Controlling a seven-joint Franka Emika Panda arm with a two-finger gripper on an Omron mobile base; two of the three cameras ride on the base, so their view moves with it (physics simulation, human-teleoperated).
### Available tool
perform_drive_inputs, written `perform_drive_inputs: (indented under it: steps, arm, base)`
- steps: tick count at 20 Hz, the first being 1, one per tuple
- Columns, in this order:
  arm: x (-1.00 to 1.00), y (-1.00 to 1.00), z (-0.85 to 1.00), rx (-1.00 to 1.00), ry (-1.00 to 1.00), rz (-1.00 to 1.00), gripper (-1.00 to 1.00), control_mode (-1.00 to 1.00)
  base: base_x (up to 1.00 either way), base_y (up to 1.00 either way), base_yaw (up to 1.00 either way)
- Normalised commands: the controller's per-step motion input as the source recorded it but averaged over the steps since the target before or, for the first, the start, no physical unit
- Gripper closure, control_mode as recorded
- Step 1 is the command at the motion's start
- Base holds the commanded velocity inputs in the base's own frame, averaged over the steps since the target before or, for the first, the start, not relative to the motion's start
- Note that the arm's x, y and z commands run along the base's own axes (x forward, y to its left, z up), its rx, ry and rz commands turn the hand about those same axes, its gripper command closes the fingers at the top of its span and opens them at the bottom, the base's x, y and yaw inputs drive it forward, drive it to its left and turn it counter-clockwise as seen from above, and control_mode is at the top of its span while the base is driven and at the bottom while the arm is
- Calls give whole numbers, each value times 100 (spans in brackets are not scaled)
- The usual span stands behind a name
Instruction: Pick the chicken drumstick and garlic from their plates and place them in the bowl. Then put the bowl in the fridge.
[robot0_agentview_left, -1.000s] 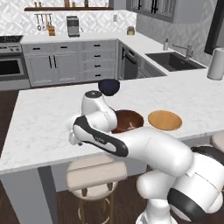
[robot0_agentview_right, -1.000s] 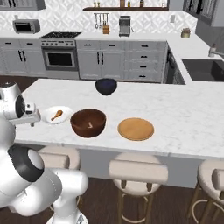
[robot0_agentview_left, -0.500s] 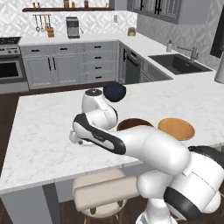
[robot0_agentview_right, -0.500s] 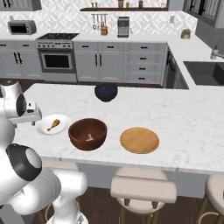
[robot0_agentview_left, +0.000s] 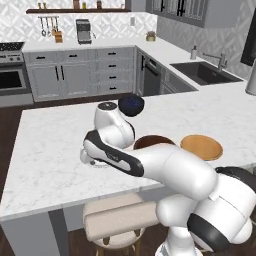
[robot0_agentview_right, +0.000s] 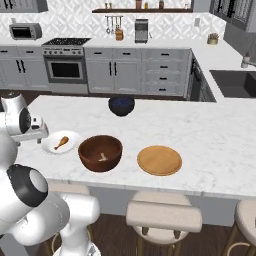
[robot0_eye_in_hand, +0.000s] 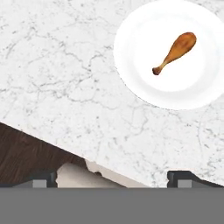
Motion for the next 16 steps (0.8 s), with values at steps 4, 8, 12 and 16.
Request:
perform_drive_inputs:
  steps: [4,8,12,16]
  arm:
    - [94,-14,-10,0,-1,-25,-100,-100]
    - [87,-40,-11,0,0,-37,-100,-100]
    - [94,-41,-22,1,0,-38,-100,-100]
    - [94,-6,-25,7,6,-31,-100,-100]
  base:
    - [0,0,0]
    - [0,0,0]
    - [0,0,0]
    - [0,0,0]
